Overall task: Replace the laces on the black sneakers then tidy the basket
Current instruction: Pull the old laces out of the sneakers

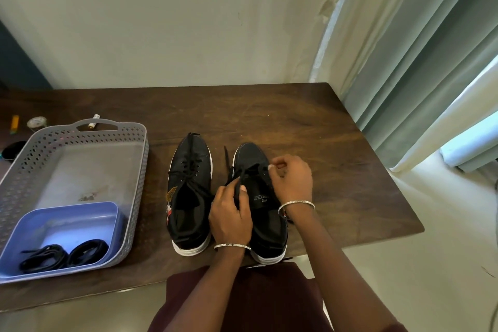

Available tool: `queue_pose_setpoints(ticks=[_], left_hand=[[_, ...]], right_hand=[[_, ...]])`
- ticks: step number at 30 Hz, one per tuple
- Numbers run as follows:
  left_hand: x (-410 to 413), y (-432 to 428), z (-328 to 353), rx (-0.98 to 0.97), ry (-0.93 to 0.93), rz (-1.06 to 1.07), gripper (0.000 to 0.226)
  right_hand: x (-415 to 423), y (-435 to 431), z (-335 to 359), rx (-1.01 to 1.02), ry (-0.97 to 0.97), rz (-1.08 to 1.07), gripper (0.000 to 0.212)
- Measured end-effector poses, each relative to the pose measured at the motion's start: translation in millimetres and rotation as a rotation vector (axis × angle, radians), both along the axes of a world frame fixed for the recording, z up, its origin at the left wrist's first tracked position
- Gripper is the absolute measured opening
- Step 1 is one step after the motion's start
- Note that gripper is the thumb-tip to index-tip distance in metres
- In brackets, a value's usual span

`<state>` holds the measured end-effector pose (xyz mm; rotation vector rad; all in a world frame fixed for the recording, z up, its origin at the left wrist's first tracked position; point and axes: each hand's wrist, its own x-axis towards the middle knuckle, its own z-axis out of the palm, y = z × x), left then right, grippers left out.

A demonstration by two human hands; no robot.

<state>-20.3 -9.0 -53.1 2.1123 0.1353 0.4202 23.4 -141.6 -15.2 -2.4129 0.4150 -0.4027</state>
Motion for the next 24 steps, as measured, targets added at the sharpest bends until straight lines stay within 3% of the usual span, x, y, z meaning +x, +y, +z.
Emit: queue_pose_setpoints(ticks=[3,5,11,17,19,22,24], left_hand=[[-1.8,1.2,2.3,0.120,-0.027,-0.096,0.042],[-1.3,2.9,2.7,0.179,-0.055,-0.178,0.043],[2.7,-0.7,-0.9,0.248,-0.073,-0.214,0.032],[4.3,-7.0,-3.2,0.370,-0.065,-0.191,0.038],[5.1,-8.1,-4.3,0.387,-0.084,-0.171,0.035],[5.5,-9.3,-5.4,0.401,-0.101,-0.152,0.031],[5.7,-9.8,-6.2,0.401,-0.105,-0.146,0.031]], right_hand=[[10.6,2.0,1.6,-0.248,0.115,0.140,0.018],[15.8,1.3,-1.5,-0.303,0.158,0.161,0.017],[11.8,-4.2,-6.7,-0.204,0.137,0.149,0.013],[3.2,-20.7,-16.8,0.157,-0.009,0.110,0.008],[1.1,-21.7,-17.1,0.468,-0.067,-0.003,0.010],[-0.1,-20.7,-16.9,1.194,-0.109,-0.200,0.009],[-1.0,-23.5,-18.3,1.330,-0.062,-0.252,0.008]])
